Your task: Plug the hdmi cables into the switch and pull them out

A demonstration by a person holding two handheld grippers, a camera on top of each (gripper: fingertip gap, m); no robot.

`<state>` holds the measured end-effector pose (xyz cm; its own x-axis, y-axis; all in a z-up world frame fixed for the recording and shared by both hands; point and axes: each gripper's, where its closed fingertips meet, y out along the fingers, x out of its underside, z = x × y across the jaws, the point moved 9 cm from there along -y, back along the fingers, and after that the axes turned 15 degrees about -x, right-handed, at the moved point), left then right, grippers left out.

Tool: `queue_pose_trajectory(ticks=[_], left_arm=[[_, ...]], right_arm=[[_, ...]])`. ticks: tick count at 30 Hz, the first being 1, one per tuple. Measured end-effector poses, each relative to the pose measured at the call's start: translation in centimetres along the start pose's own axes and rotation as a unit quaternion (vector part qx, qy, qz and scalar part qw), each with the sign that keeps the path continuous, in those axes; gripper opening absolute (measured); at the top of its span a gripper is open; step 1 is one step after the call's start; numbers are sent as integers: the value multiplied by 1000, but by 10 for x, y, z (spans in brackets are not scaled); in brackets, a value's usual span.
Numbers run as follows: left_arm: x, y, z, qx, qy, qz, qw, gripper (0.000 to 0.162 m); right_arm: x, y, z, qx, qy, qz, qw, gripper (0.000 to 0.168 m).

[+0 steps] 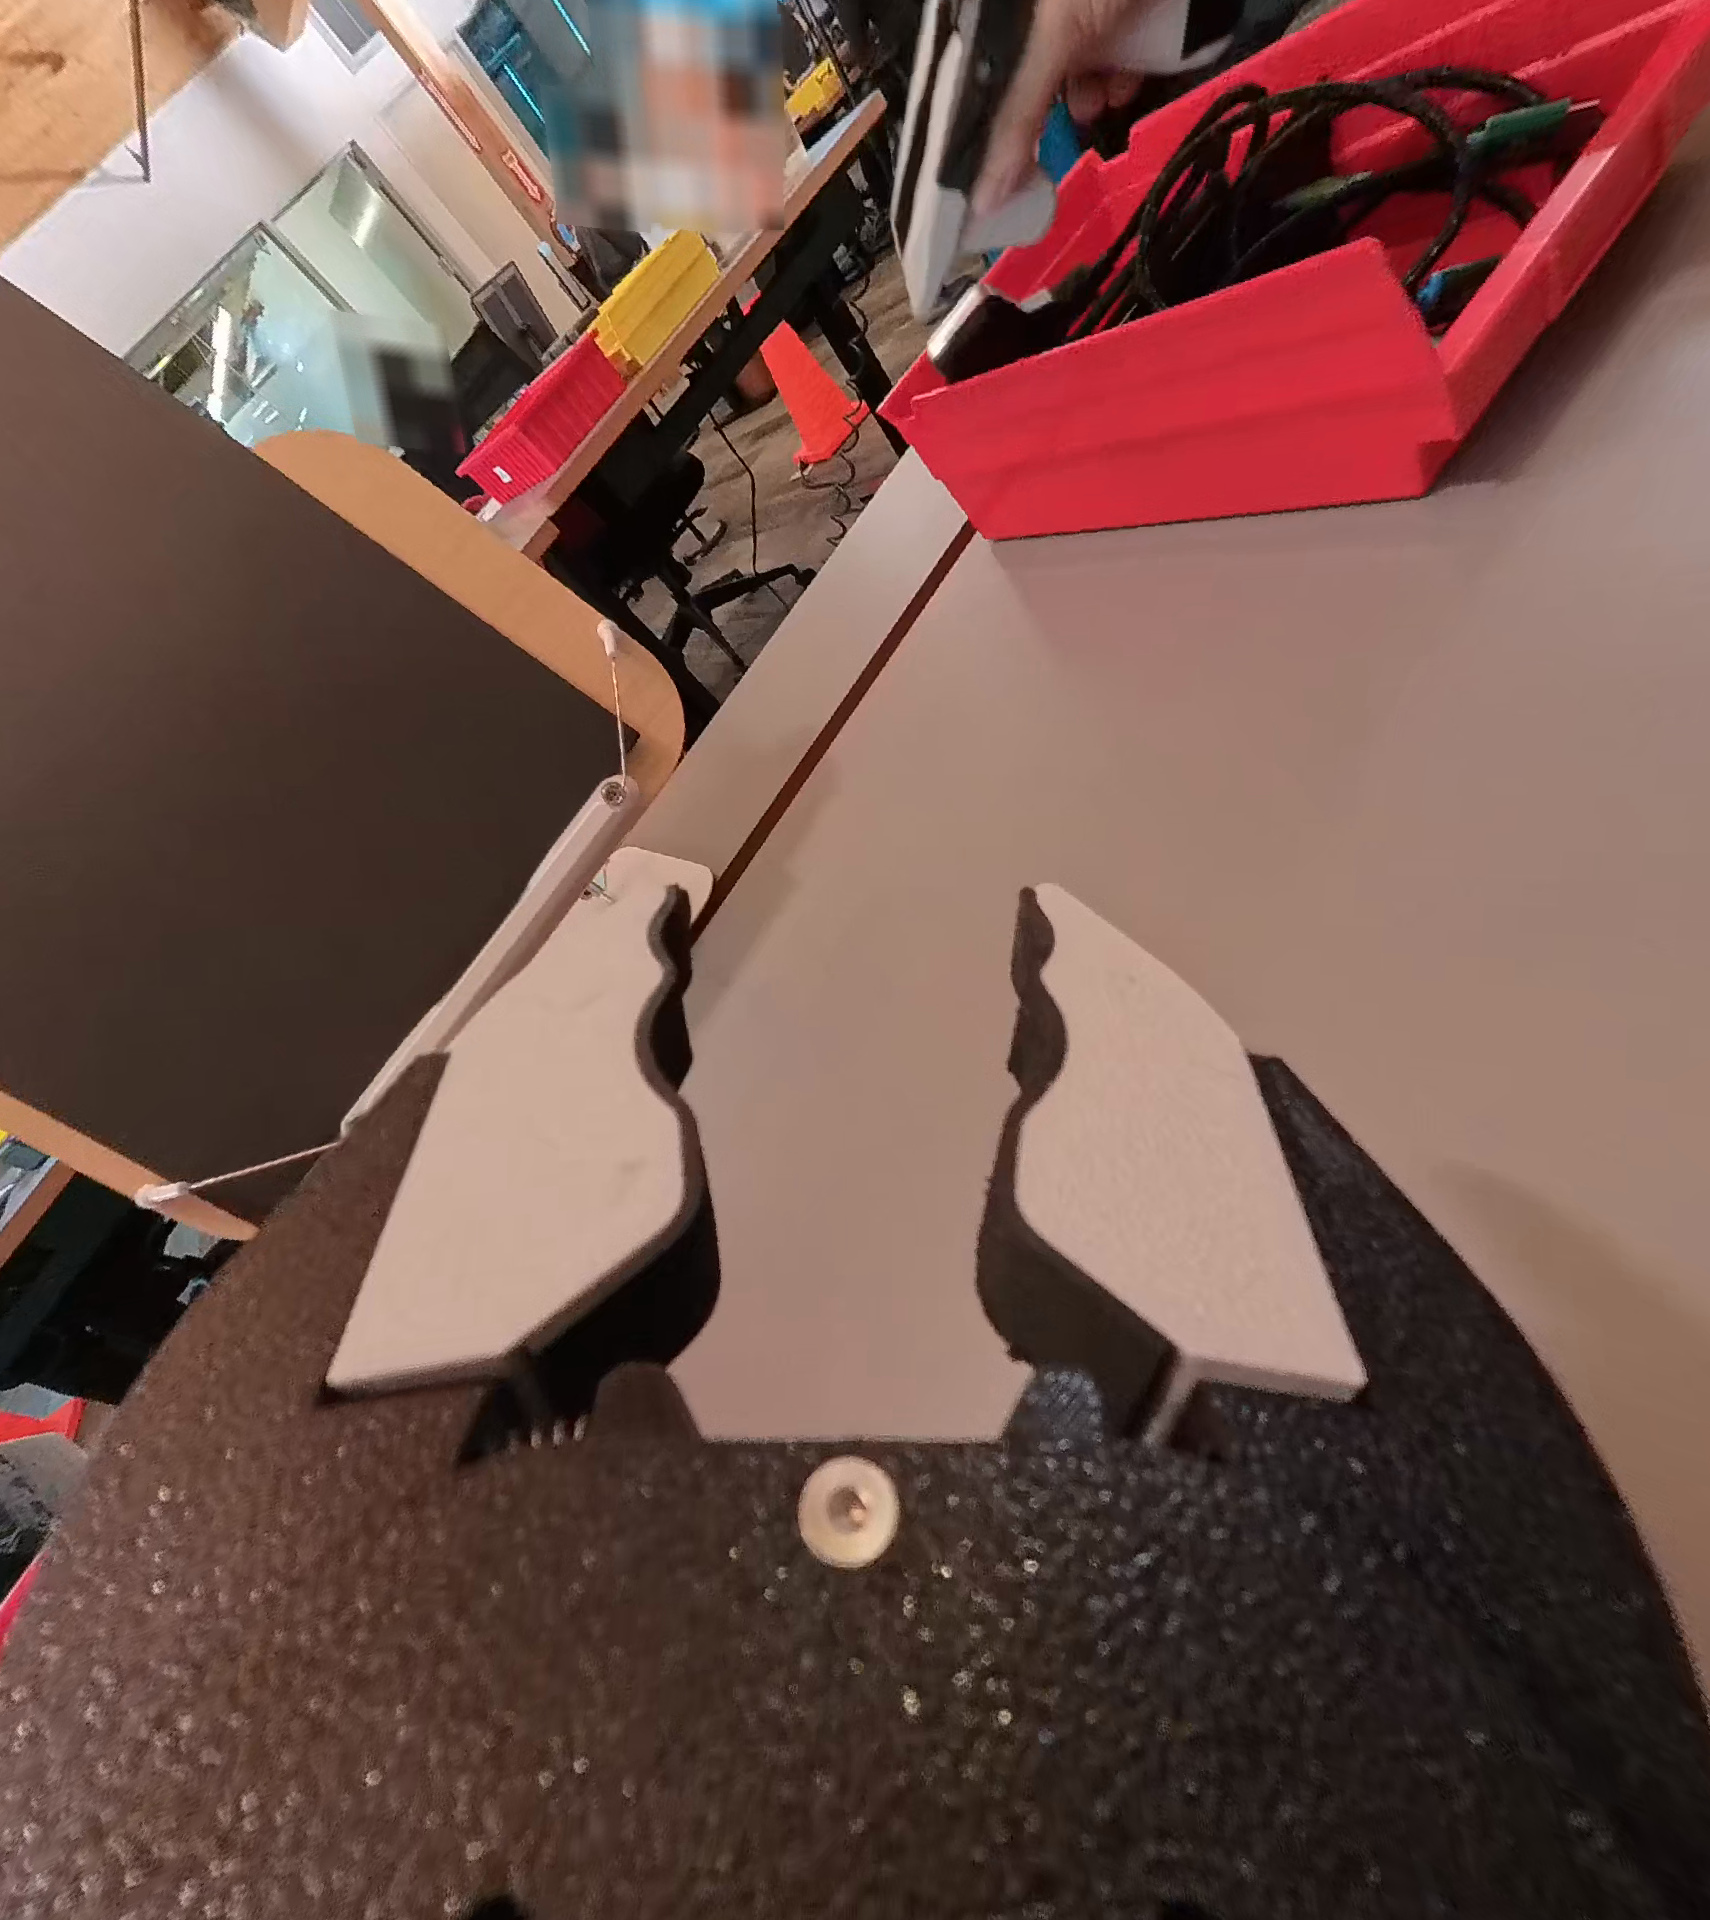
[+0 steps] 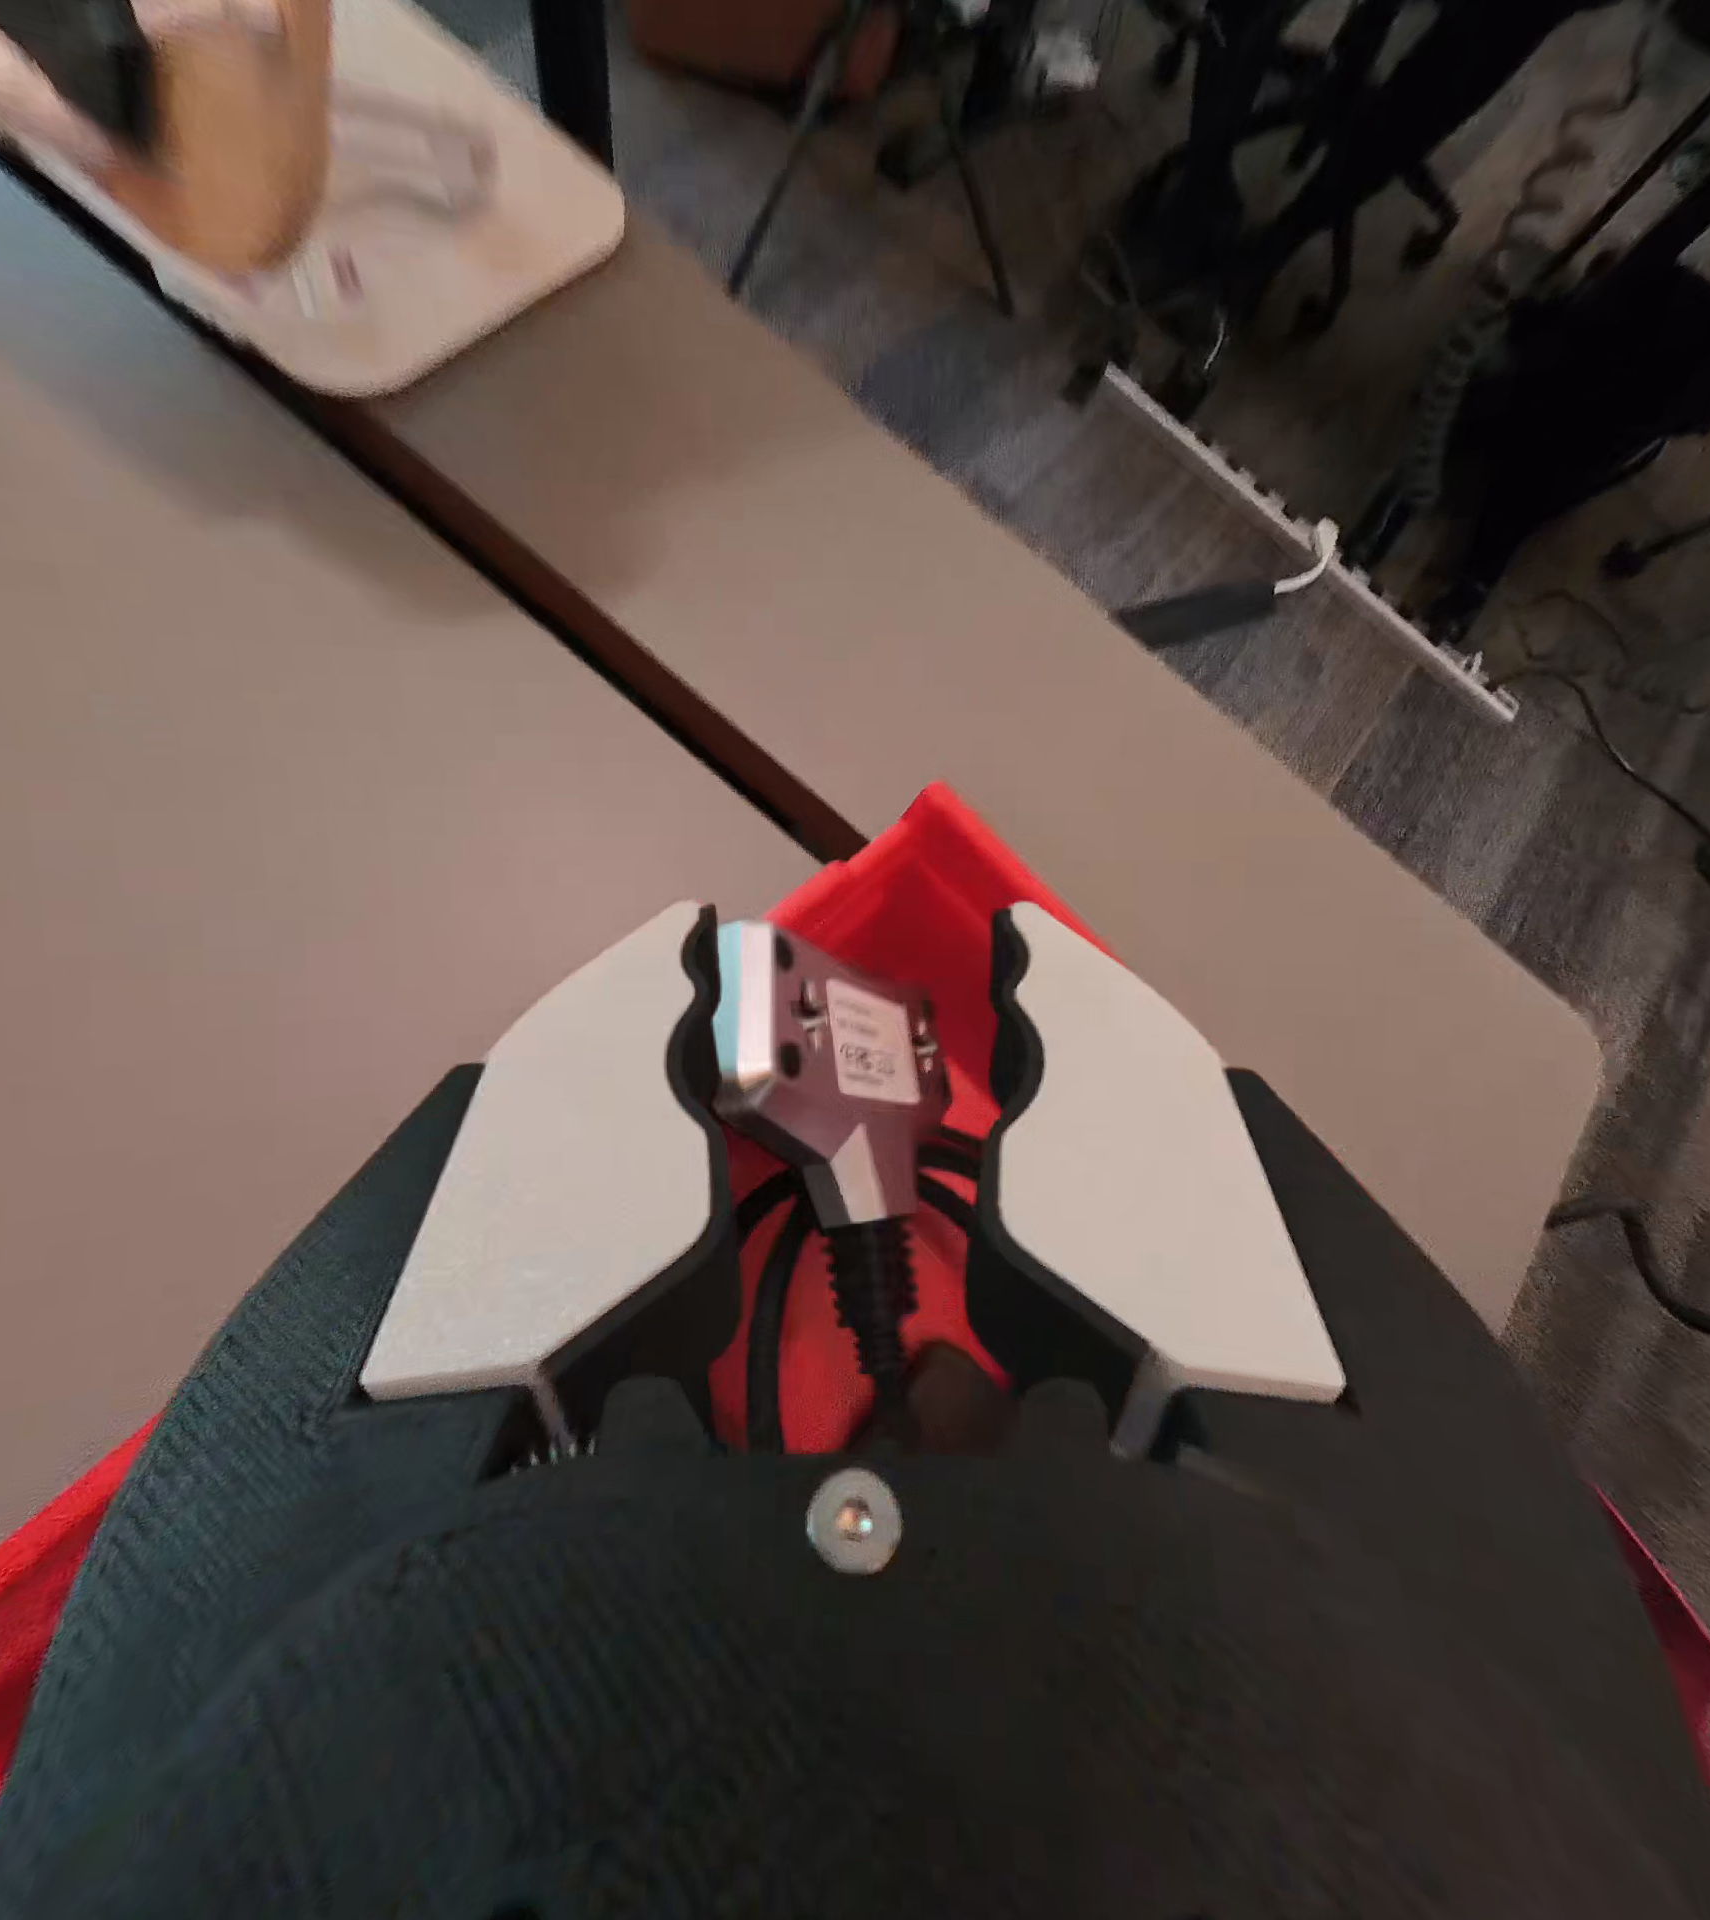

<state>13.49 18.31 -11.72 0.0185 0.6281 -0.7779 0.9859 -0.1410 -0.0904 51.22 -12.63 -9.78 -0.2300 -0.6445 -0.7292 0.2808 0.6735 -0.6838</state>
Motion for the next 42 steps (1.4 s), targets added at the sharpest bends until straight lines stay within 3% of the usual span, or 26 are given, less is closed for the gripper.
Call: queue_pose_trajectory(ticks=[3, 7, 10, 15, 19, 22, 25, 28, 33, 36, 38, 42], left_arm=[[3, 2, 1, 3, -4, -2, 1000, 59], [4, 6, 5, 8, -8, -1, 1000, 60], [2, 7, 9, 18, -17, 5, 1000, 61], [-6, 10, 14, 41, -80, 18, 996, 61], [-6, 16, 20, 37, -121, -41, 991, 67], [-10, 21, 36, 76, -150, -72, 983, 74], [-26, 32, 62, 118, -191, -69, 972, 78], [-50, 59, 84, 161, -206, -96, 960, 77], [-105, 108, 93, 243, -242, -154, 927, 74], [-130, 145, 92, 255, -216, -213, 918, 74], [-141, 173, 95, 259, -199, -265, 907, 75], [-158, 224, 109, 282, -240, -352, 860, 76]], right_arm=[[-12, -27, 3, 7, 8, 63, 998, 53], [-10, -66, 1, 33, 31, 82, 996, 55], [0, -97, -26, 47, 34, 129, 990, 54], [55, -133, -116, 15, 51, 237, 970, 59], [113, -147, -175, 57, 54, 269, 960, 72], [144, -158, -184, 120, 75, 290, 947, 73], [158, -179, -171, 154, 138, 256, 944, 71], [171, -186, -168, 171, 156, 298, 926, 65], [187, -184, -167, 157, 132, 289, 935, 51], [193, -190, -162, 194, 124, 292, 928, 50], [194, -187, -159, 179, 126, 298, 929, 49], [200, -170, -153, 143, 134, 272, 942, 37]])
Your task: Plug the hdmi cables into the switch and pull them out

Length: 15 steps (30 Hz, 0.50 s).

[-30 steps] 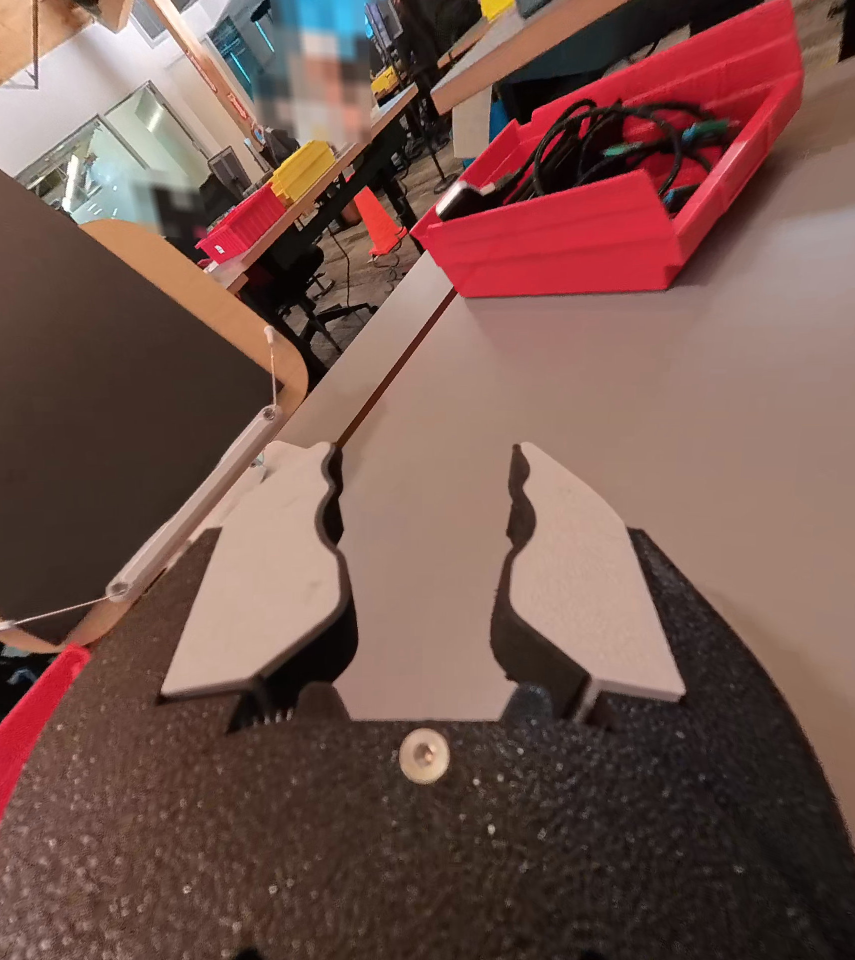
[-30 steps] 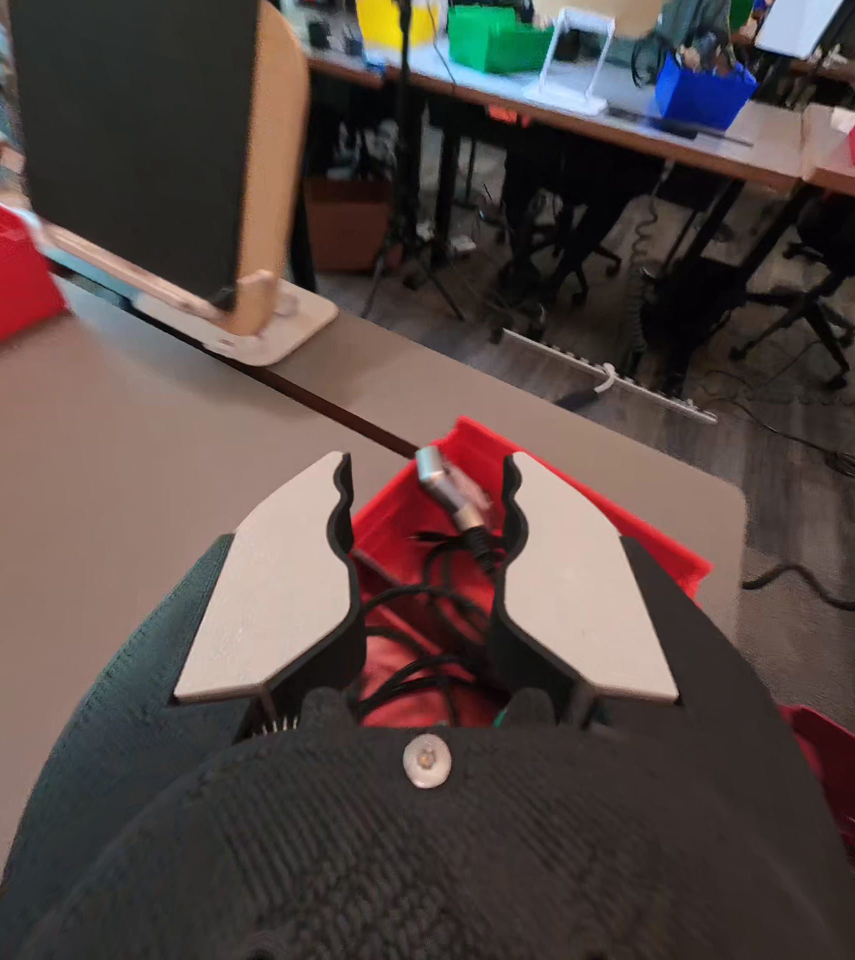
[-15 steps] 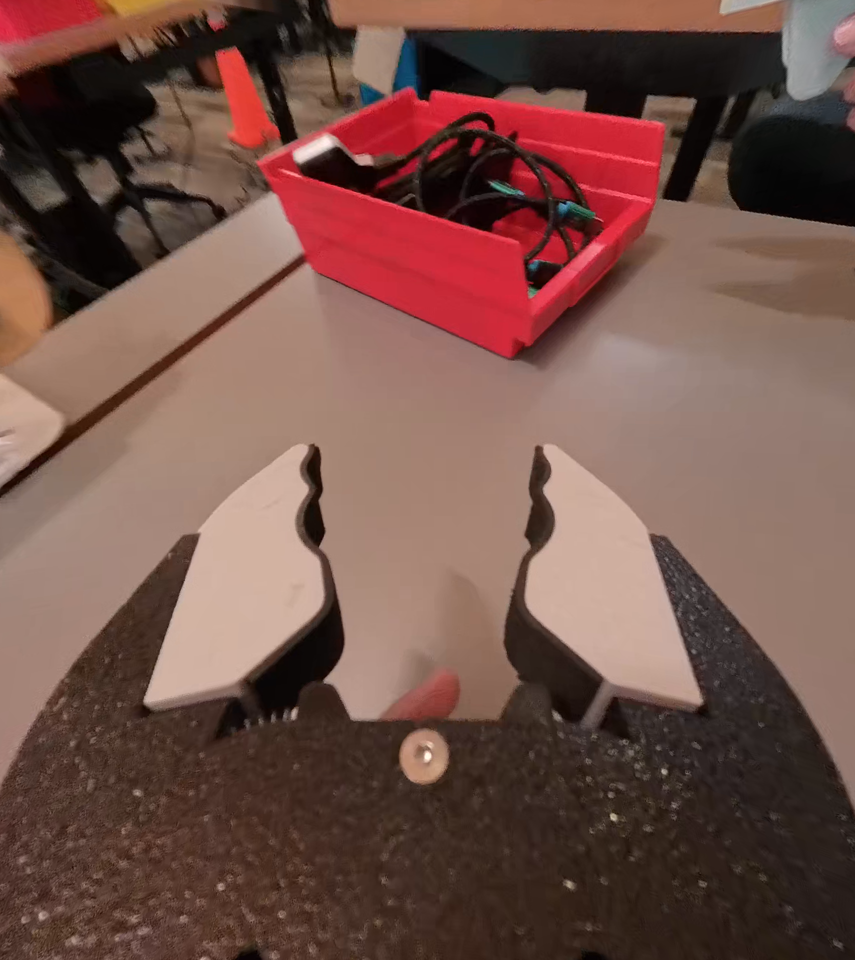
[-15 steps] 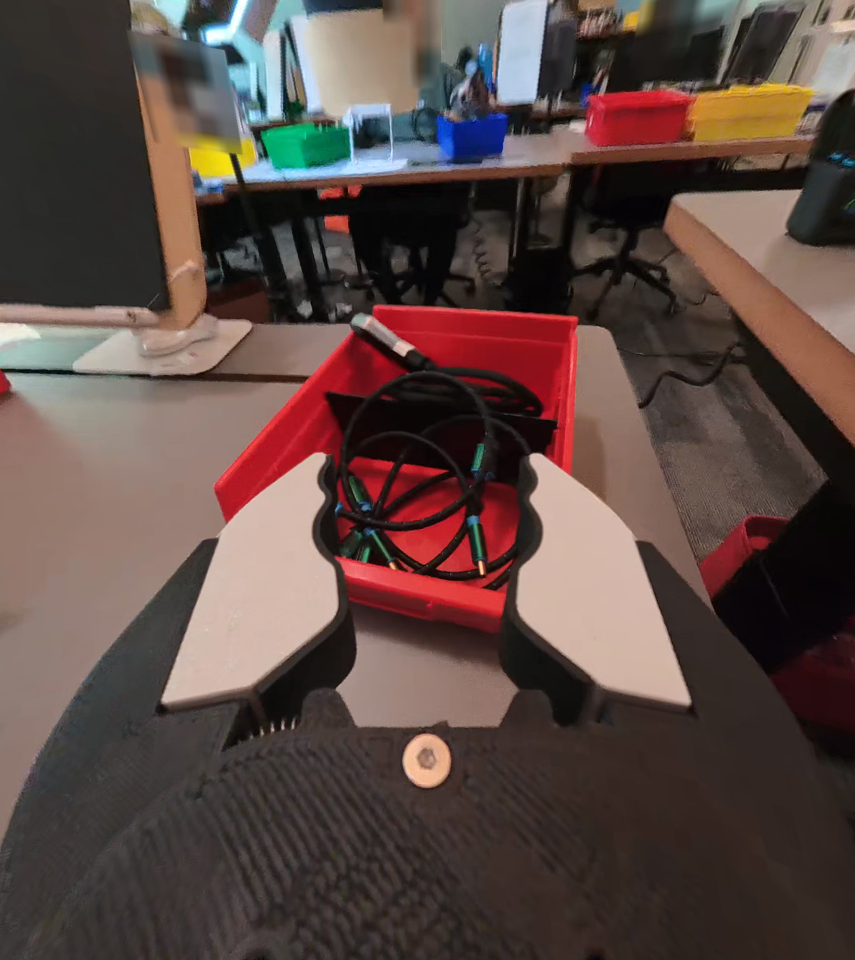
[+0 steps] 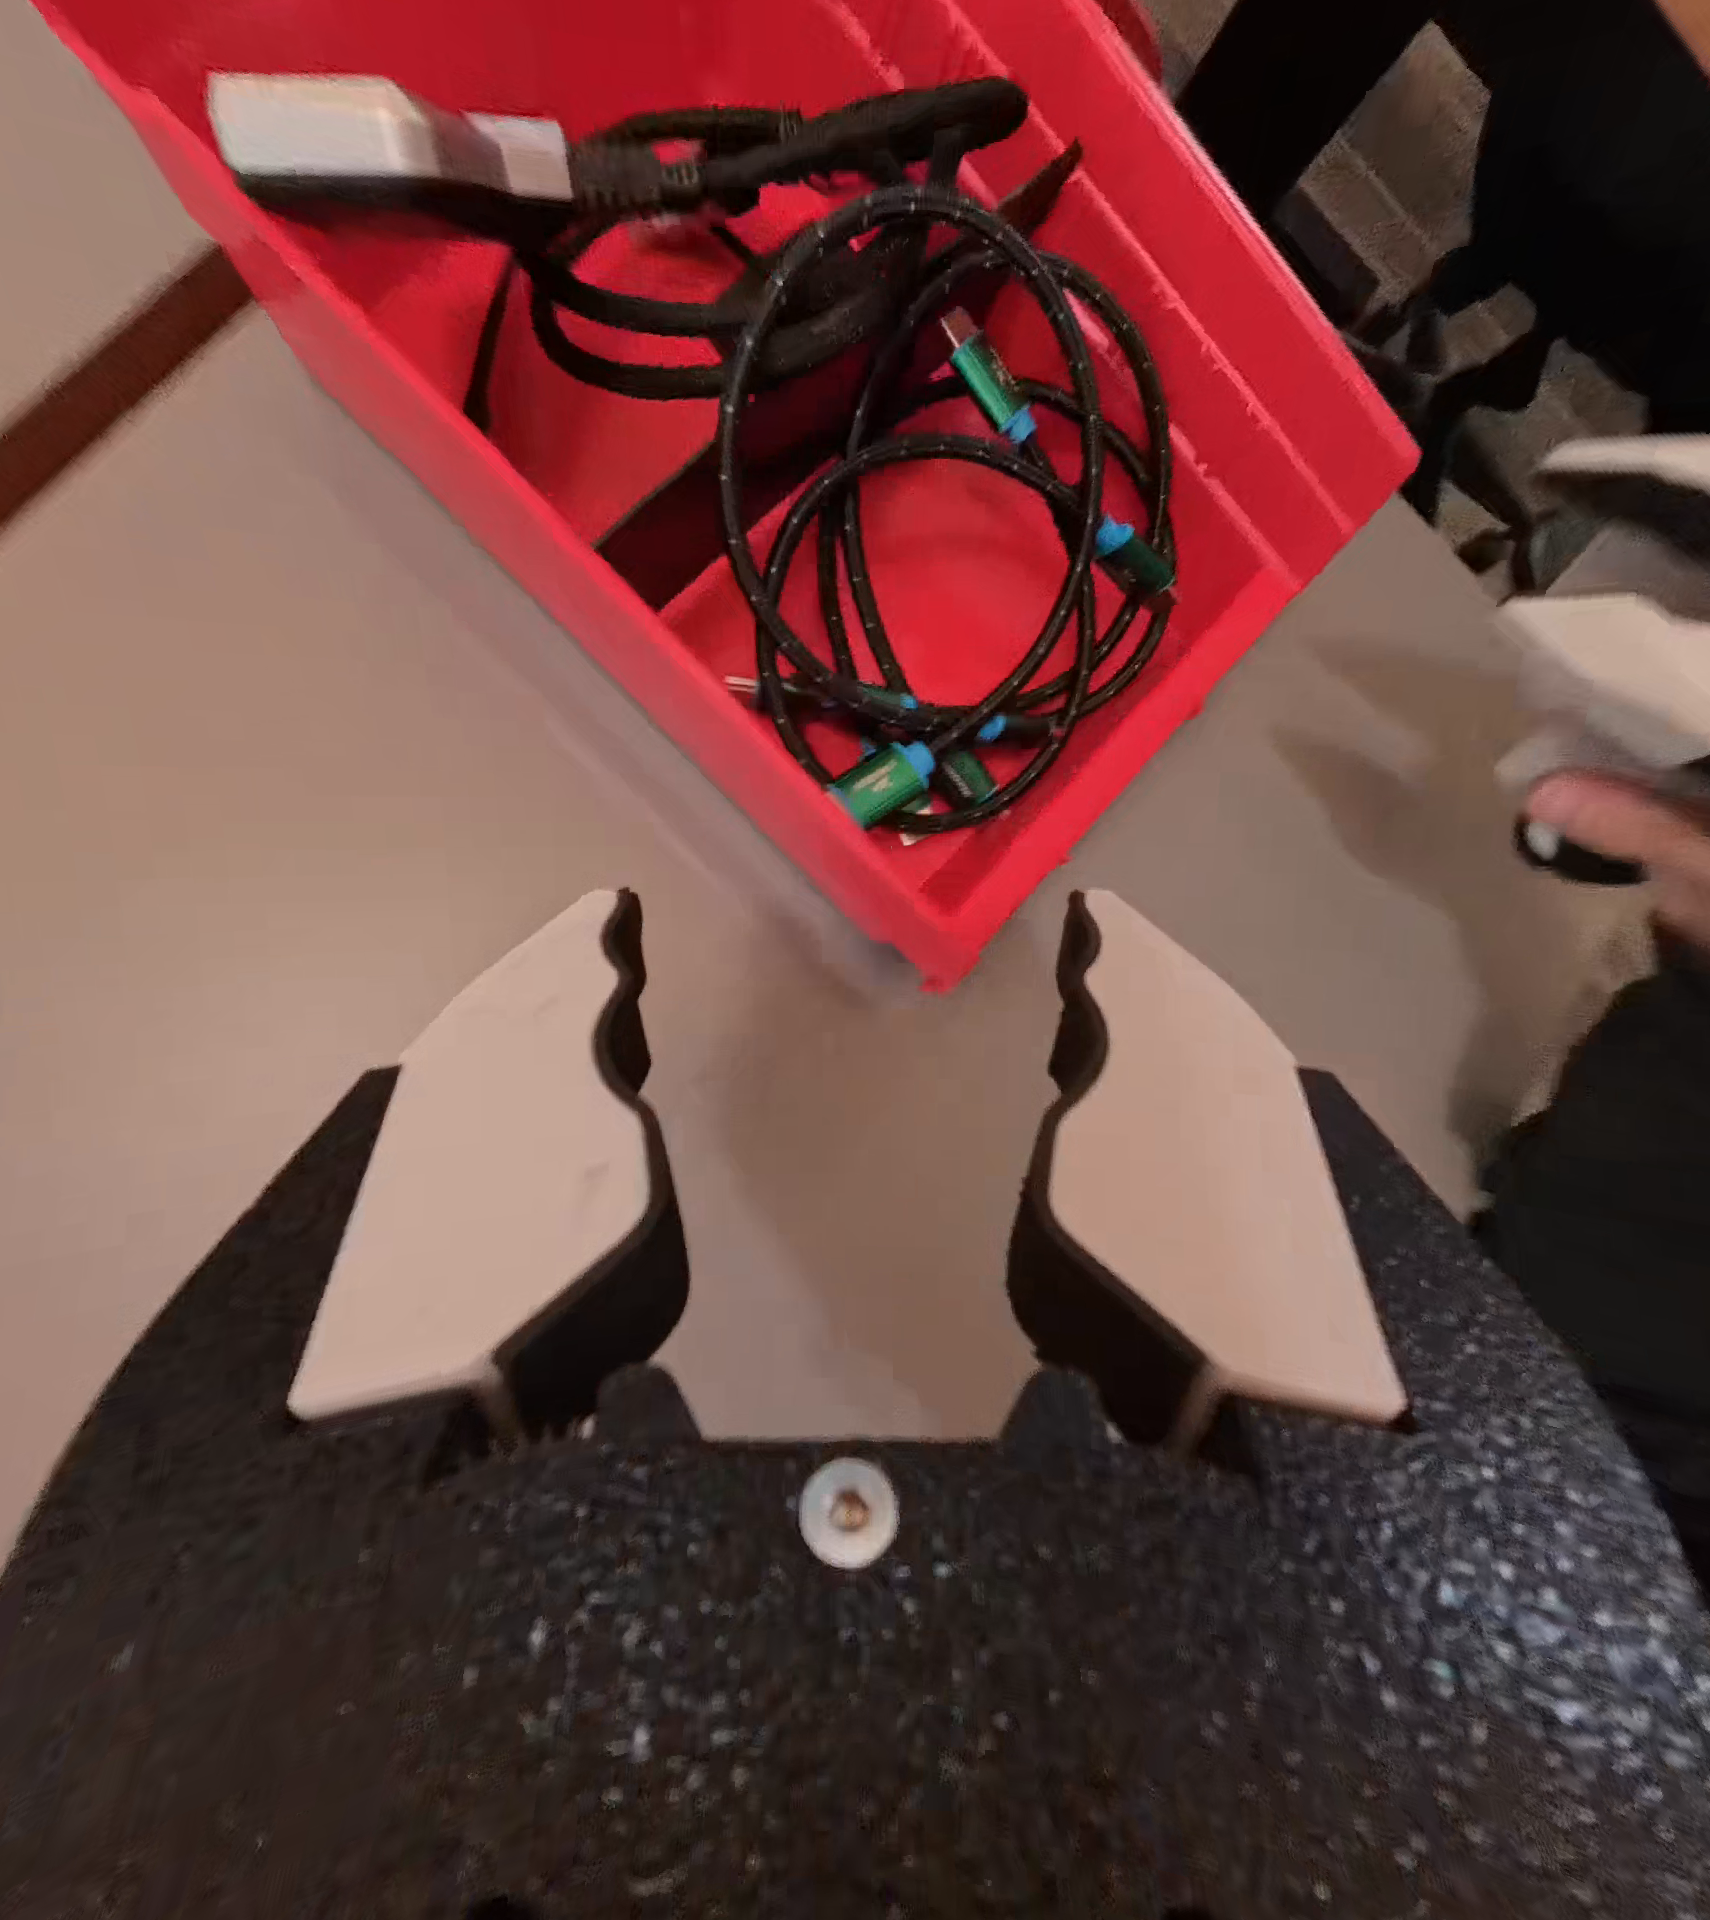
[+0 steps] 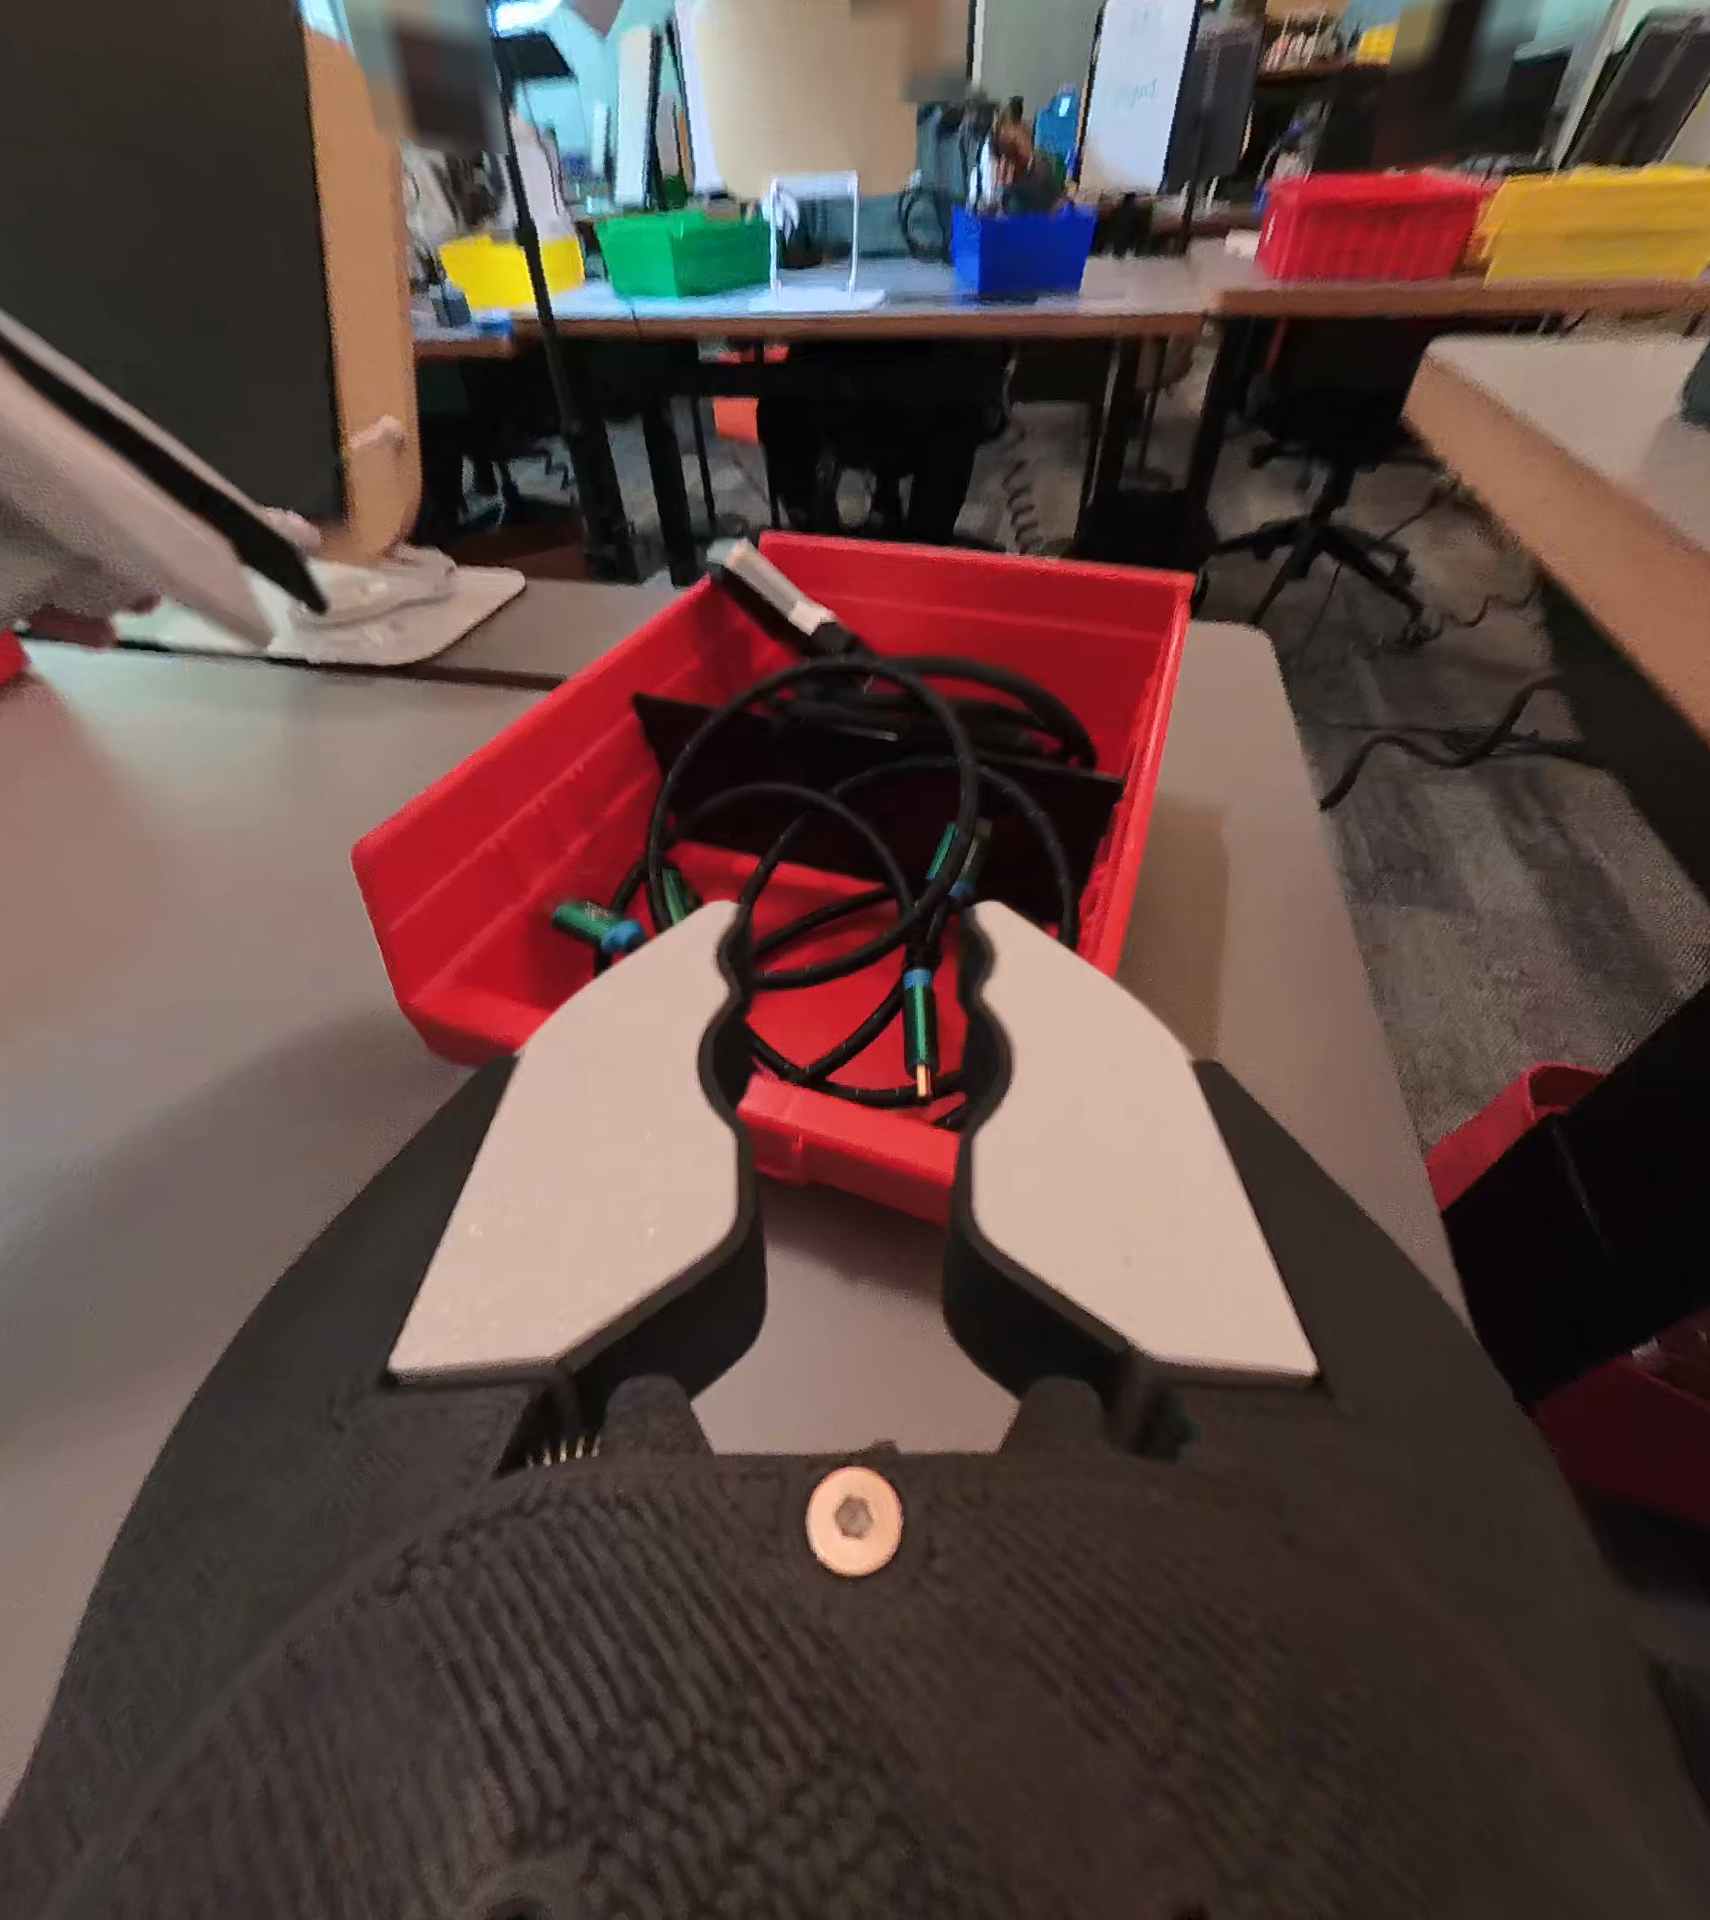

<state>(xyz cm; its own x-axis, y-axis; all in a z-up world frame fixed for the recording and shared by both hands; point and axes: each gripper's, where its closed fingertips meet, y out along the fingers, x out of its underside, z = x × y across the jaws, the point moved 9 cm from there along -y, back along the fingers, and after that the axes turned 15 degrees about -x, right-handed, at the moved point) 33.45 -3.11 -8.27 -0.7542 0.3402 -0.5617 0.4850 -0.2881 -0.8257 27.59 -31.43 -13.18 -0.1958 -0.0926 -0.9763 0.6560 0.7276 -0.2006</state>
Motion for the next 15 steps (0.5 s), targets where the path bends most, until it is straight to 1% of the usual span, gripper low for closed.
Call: queue_pose_trajectory(ticks=[2, 4, 7, 8, 11, 12, 13, 15], left_arm=[[-14, 20, 1, 18, -36, -54, 998, 76], [-24, 40, -1, 19, -81, -92, 992, 77], [-36, 66, -2, 24, -141, -121, 982, 72], [-38, 75, -3, 9, -145, -136, 980, 70], [-36, 99, -7, -60, -123, -192, 972, 69], [-35, 106, -7, -72, -116, -207, 969, 65], [-35, 113, -5, -75, -120, -213, 967, 60], [-37, 124, -1, -63, -141, -207, 966, 56]], right_arm=[[6, 6, 0, -19, 1, -27, 999, 18], [9, 10, 0, -26, -8, -39, 999, 13], [10, 14, -1, -16, -20, -46, 999, 14], [11, 15, -2, -17, -23, -51, 998, 13], [14, 18, -2, -11, -24, -72, 997, 2], [14, 19, -2, -11, -26, -78, 997, 0], [15, 20, -2, -8, -29, -86, 996, 0], [16, 19, 0, 10, -37, -105, 994, 0]])
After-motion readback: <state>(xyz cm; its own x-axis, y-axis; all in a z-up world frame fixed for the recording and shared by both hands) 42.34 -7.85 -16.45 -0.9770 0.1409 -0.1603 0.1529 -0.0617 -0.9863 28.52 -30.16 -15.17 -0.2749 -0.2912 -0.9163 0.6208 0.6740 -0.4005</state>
